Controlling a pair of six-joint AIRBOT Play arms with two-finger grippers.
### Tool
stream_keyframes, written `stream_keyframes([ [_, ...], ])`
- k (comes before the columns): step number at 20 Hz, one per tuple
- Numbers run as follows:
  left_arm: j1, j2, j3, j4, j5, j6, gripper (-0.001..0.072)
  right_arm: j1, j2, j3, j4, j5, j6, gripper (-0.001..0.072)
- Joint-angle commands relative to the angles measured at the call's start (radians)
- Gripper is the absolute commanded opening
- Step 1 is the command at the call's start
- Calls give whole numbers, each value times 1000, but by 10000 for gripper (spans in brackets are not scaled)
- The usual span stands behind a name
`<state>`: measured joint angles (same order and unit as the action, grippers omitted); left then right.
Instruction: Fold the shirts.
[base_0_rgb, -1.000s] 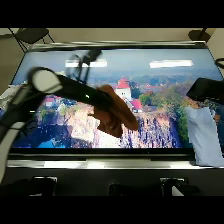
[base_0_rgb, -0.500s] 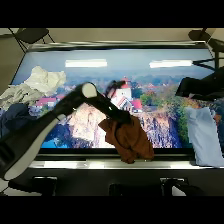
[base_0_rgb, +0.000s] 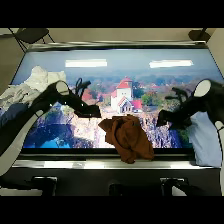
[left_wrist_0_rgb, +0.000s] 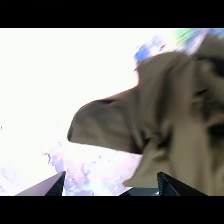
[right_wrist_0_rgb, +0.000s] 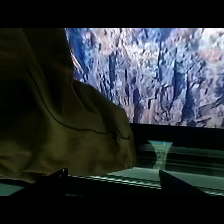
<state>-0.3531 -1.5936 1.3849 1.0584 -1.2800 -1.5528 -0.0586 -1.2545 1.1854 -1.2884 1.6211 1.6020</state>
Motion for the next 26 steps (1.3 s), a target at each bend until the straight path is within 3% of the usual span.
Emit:
stream_keyframes([
  [1, -13, 3, -200, -43, 161, -6, 632, 0, 35, -210, 34, -60, -36, 669],
  [3, -28, -3, -235, -105, 232, -6, 594, 0, 57, -277, 38, -68, -42, 669],
  [7, -41, -10, -238, -121, 319, -28, 593, 0, 70, -313, 40, -59, -54, 668],
  [11, -58, -45, -238, -144, 332, -56, 580, 0, 71, -314, 47, -58, -53, 669],
  [12, -69, -54, -238, -144, 344, -64, 456, 0, 71, -314, 47, -57, -53, 669],
  [14, -85, -64, -238, -143, 391, -94, 301, 0, 73, -320, 47, -61, -55, 669],
  [15, -89, -64, -238, -143, 410, -107, 149, 0, 76, -331, 46, -71, -55, 670],
  [16, -91, -64, -238, -143, 426, -109, 66, 0, 80, -350, 46, -88, -55, 670],
  [17, -92, -64, -238, -142, 429, -109, 32, 0, 82, -375, 46, -110, -55, 670],
  [21, -91, -62, -238, -143, 425, -86, 31, 0, 82, -494, 76, -274, -55, 656],
  [22, -91, -61, -238, -143, 421, -86, 31, 0, 82, -518, 110, -291, -64, 582],
  [26, -91, -54, -238, -143, 409, -86, 31, 0, 79, -591, 145, -353, -73, 499],
])
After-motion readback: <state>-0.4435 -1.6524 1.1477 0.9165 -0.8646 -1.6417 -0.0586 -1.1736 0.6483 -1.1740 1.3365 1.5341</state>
